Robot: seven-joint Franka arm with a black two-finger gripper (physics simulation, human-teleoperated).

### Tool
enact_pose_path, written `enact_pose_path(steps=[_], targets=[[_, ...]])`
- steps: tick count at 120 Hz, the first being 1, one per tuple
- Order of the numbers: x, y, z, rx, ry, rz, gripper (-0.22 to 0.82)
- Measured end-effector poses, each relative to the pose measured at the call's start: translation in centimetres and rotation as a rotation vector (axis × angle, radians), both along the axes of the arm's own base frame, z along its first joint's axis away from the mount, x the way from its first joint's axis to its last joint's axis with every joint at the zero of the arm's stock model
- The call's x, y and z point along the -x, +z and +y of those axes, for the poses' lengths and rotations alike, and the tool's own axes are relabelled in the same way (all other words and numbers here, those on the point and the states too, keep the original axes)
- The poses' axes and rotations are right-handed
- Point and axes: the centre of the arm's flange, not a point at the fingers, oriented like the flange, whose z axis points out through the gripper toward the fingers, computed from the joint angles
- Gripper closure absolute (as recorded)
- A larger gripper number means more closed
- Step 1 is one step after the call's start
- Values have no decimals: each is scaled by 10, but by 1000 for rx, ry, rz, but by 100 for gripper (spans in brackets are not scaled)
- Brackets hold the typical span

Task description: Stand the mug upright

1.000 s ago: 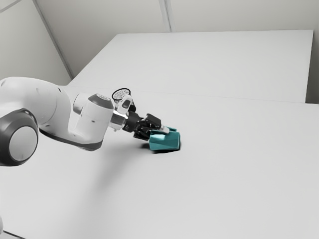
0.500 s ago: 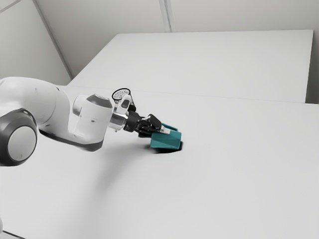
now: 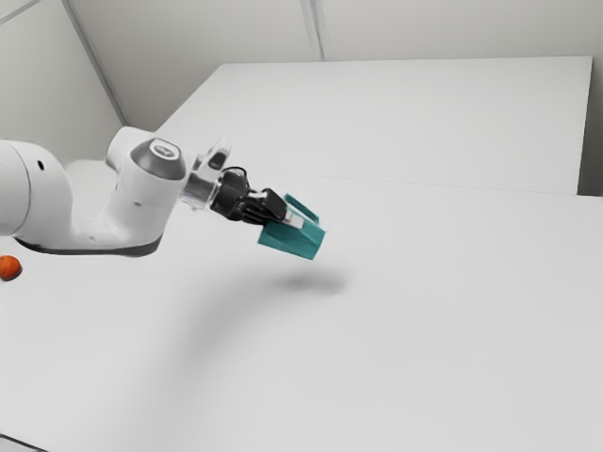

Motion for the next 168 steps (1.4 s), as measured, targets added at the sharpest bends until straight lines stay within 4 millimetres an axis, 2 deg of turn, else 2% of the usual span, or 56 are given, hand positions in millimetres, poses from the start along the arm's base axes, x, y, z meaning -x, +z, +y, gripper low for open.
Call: enact_pose_path(steps=[16,28,49,60,79,102,136,168], targets=[[19,10,11,-235,-92,10,77],[23,9,20,-415,-148,27,77],[17,-20,35,-650,-190,92,78],[9,-35,32,-716,-196,114,78],[-5,-34,9,-765,-191,97,78],[-6,-34,9,-781,-143,113,78],[-5,-46,10,-794,-96,146,77],[-5,-48,11,-782,-70,159,61]])
